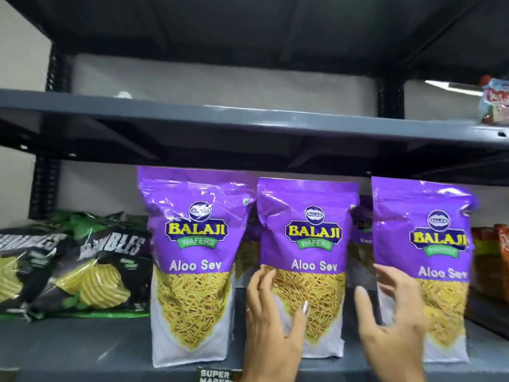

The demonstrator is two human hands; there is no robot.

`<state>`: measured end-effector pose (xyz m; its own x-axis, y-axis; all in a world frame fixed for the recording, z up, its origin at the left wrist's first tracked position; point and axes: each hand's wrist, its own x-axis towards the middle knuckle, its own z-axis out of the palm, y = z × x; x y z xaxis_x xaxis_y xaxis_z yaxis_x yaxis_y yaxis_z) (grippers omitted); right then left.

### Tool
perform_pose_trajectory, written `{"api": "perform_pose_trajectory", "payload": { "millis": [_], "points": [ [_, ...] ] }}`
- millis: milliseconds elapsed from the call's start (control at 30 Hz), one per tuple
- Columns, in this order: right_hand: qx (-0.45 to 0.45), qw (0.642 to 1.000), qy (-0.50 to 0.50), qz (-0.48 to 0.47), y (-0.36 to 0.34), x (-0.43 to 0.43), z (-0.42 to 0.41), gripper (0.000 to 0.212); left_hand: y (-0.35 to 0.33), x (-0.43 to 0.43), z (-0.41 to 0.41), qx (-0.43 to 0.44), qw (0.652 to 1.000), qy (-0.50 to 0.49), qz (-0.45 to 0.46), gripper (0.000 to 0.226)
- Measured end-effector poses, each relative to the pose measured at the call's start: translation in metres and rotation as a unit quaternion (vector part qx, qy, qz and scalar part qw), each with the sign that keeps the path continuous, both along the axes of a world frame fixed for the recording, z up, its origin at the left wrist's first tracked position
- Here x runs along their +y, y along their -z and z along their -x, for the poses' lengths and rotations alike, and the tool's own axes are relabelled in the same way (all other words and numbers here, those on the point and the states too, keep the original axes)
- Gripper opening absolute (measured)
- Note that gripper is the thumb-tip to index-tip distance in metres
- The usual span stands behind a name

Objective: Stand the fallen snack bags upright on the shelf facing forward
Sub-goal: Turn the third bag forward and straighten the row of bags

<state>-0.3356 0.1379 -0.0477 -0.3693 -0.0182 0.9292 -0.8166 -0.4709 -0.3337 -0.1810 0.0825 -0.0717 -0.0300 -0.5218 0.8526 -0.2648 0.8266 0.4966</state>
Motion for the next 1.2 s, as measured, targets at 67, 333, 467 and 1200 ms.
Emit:
{"api": "perform_pose_trajectory", "payload": {
  "millis": [67, 333, 467, 1200],
  "points": [
    [-0.011, 0.990, -0.090, -0.104, 0.002, -0.009, -0.010, 0.060, 0.001, -0.003, 0.003, -0.024, 1.000, 0.004, -0.010, 0.072],
    [-0.038, 0.946, -0.235, -0.218, 0.008, -0.021, -0.012, 0.085, 0.011, -0.012, 0.012, -0.076, 0.997, -0.018, 0.009, 0.081],
    [-0.025, 0.949, -0.225, -0.220, 0.014, -0.021, -0.001, 0.088, 0.011, -0.014, 0.016, -0.133, 0.990, -0.041, 0.002, 0.080],
    [-0.012, 0.895, -0.298, -0.332, -0.010, -0.063, -0.153, 0.111, -0.037, -0.028, -0.146, 0.160, 0.980, -0.079, -0.085, 0.079]
  ]
}}
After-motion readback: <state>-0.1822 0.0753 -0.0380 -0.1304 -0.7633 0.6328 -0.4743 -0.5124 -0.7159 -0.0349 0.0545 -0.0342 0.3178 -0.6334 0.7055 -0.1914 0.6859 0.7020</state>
